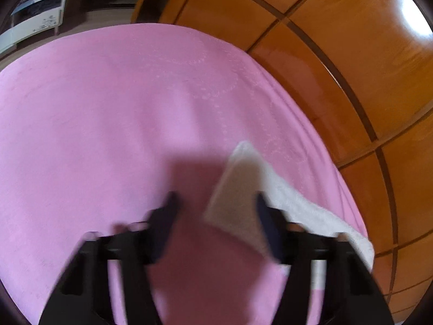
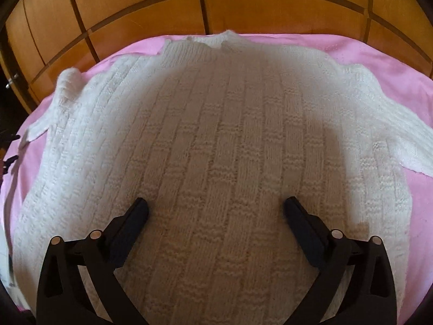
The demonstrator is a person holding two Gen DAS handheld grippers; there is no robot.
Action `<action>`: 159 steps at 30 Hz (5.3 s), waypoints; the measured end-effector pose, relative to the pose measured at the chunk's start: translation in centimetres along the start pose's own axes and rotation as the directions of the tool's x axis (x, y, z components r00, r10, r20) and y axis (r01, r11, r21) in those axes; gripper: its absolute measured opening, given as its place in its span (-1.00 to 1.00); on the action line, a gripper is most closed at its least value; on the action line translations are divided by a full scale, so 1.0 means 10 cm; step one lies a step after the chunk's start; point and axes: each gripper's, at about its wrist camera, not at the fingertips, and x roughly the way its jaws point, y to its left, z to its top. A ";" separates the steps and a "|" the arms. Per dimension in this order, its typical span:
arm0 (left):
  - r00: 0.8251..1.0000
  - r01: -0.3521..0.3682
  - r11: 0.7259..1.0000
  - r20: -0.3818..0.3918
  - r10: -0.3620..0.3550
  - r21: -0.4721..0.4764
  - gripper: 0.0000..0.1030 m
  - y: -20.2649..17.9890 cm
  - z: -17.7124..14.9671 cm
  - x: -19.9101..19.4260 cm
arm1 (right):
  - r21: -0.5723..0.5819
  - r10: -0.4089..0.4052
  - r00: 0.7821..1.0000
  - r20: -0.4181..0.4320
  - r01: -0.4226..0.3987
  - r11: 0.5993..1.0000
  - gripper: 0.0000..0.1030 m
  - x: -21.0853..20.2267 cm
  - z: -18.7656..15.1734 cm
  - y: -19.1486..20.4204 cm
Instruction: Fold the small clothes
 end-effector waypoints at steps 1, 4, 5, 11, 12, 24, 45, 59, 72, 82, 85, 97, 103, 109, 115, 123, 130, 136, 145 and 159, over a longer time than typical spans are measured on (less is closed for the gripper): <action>1.000 0.012 1.000 -0.014 -0.011 0.019 -0.82 -0.04 -0.01 0.02 | 0.000 0.000 1.000 0.002 0.000 1.000 0.94 -0.02 -0.02 -0.02; 1.000 -0.001 0.998 0.011 0.001 0.070 -0.91 -0.14 -0.01 -0.03 | -0.002 -0.001 1.000 0.004 0.001 1.000 0.94 -0.05 -0.03 -0.04; 1.000 0.000 0.997 0.016 -0.001 0.071 -0.91 -0.13 0.01 -0.07 | -0.001 0.000 1.000 0.005 0.000 1.000 0.94 -0.05 -0.03 -0.06; 0.994 -0.077 0.996 0.085 0.072 0.052 -0.92 0.15 0.23 -0.57 | 0.001 0.004 1.000 0.012 -0.004 1.000 0.94 -0.06 -0.07 -0.07; 0.991 -0.104 0.993 0.093 0.098 0.062 -0.92 0.21 0.26 -0.67 | 0.002 0.005 1.000 0.013 -0.005 1.000 0.94 -0.06 -0.07 -0.07; 0.959 -0.267 0.959 0.125 0.255 0.095 -0.30 0.18 -0.13 -0.94 | 0.005 0.011 1.000 0.023 -0.012 1.000 0.94 -0.10 -0.11 -0.12; 0.845 0.427 0.803 -0.499 -0.191 0.416 0.03 -0.78 -3.15 -1.17 | 0.161 -0.016 0.997 0.074 0.004 0.987 0.93 -0.94 -0.44 -0.87; 0.843 0.439 0.782 -0.504 -0.188 0.442 -0.81 -0.59 -3.22 -1.44 | 0.093 0.009 0.996 -0.091 0.000 0.996 -0.90 -1.39 -1.28 -1.15; 0.924 0.360 0.754 -0.324 -0.205 0.550 -0.09 -0.96 -2.89 -1.74 | 0.254 -0.008 1.000 -0.008 0.010 0.967 0.08 -1.60 -1.07 -1.76; 0.884 0.447 0.637 -0.420 -0.206 0.628 0.25 -1.89 -3.33 -1.36 | 0.806 -0.165 0.980 0.108 0.011 0.592 -0.03 -1.43 -0.75 -3.81; 0.875 0.460 0.605 -0.449 -0.184 0.650 0.28 -2.08 -3.50 -1.27 | 0.884 -0.217 0.971 0.105 0.009 0.468 -0.08 -1.34 -0.76 -4.32; 0.869 0.447 0.593 -0.483 -0.110 0.670 0.46 -2.40 -3.73 -0.91 | 0.818 -0.289 0.954 0.079 0.104 0.565 -0.89 -1.21 -0.04 -4.60; 0.848 0.471 0.624 -0.515 -0.126 0.623 0.47 -2.41 -3.68 -0.79 | 0.564 -0.140 0.958 0.251 -0.027 0.825 -0.89 -1.46 0.77 -3.44; 0.826 0.507 0.654 -0.533 -0.183 0.562 0.46 -2.41 -3.52 -0.78 | 0.278 0.112 0.958 0.264 -0.187 0.942 -0.89 -1.15 1.31 -1.86; 0.818 0.511 0.704 -0.532 -0.220 0.493 0.46 -2.35 -3.29 -0.67 | 0.067 0.318 0.937 0.147 -0.330 0.942 -0.83 -0.68 1.43 -0.39; 0.814 0.499 0.763 -0.524 -0.251 0.411 0.46 -2.35 -3.01 -0.41 | 0.069 0.316 0.931 0.181 -0.333 0.941 0.31 -1.07 1.00 -0.39; 0.801 0.485 0.810 -0.540 -0.259 0.329 0.33 -2.59 -2.89 0.02 | 0.293 0.112 0.982 0.152 -0.153 0.944 0.40 -1.44 0.21 -1.55; 0.798 0.463 0.805 -0.569 -0.197 0.371 -0.87 -2.85 -2.98 0.36 | 0.443 0.013 0.995 0.101 -0.057 0.895 0.40 -1.53 -0.35 -2.15; 0.869 0.464 0.730 -0.418 -0.264 0.503 -0.89 -3.32 -2.63 0.05 | 0.330 0.083 0.985 0.152 -0.129 0.935 0.40 -1.20 0.21 -1.73; 0.936 0.316 0.791 -0.310 -0.169 0.524 0.30 -2.65 -2.53 0.00 | 0.203 -0.138 0.990 0.031 0.129 0.971 0.49 -0.53 0.25 -1.17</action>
